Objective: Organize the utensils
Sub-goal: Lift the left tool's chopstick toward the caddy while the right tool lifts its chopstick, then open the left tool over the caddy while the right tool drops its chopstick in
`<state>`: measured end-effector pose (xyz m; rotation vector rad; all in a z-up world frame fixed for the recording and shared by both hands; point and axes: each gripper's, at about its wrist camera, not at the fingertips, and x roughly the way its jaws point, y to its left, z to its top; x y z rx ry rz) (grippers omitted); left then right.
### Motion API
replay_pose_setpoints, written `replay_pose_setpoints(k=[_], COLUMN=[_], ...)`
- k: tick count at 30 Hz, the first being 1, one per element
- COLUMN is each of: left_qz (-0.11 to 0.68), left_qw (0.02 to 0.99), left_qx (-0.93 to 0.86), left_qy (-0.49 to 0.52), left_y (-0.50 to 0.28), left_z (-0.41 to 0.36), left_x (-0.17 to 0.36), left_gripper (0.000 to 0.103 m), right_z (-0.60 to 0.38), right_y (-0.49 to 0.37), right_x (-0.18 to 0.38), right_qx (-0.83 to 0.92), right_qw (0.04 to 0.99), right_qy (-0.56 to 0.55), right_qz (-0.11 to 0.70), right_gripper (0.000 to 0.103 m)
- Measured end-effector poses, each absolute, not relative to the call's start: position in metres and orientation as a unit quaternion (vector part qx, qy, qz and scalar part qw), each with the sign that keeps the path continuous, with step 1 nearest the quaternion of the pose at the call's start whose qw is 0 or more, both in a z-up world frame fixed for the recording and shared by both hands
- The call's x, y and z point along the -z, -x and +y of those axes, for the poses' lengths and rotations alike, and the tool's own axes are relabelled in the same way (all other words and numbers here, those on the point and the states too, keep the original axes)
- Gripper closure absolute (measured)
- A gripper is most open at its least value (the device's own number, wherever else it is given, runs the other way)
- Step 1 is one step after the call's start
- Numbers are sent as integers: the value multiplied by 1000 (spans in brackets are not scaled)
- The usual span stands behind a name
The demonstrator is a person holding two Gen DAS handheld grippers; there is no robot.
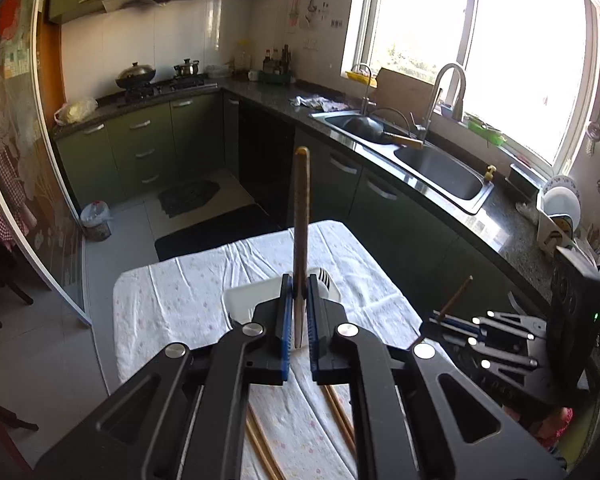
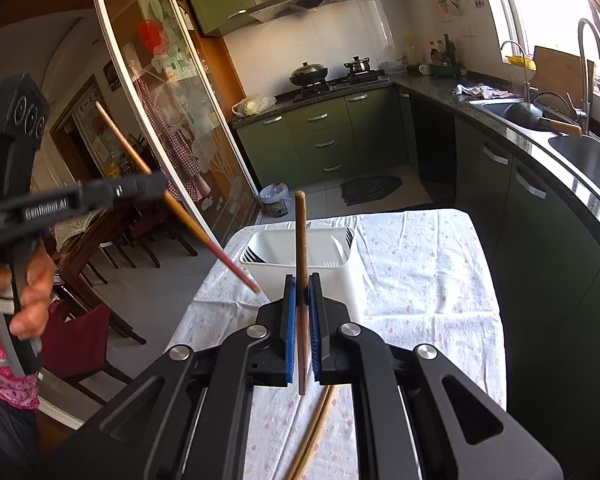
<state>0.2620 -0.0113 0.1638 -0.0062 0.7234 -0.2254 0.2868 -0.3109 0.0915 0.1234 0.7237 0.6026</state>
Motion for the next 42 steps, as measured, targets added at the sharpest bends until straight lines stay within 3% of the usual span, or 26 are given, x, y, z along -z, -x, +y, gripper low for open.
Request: replay_pose_setpoints(k=[5,17,25,30,42], left_qz=[348,441,444,437,463], left_qw=[934,896,894,896,882], left_qx=[75,53,69,75,84], left_qy=[-10,-13,3,0,-1], left_y=[-296,-355,-336,-317,-278], left_z=[-11,-11,4,9,27], left_x=[-165,-74,-73,-80,-58], left_gripper=[97,96,81,80,77], right_z=[-319,-314,-302,-284,-229], right_y=[-293,-299,-323,-348,-408], right_x=[-88,-116,-157,-182,-108], right_qx=[-282,-282,-286,-264,-238], right_qw=[891,901,912,930,914], right_qy=[-63,-59,-78,-87,-37], right_qz=[350,325,283,240,326], right_gripper=[96,96,96,96,96])
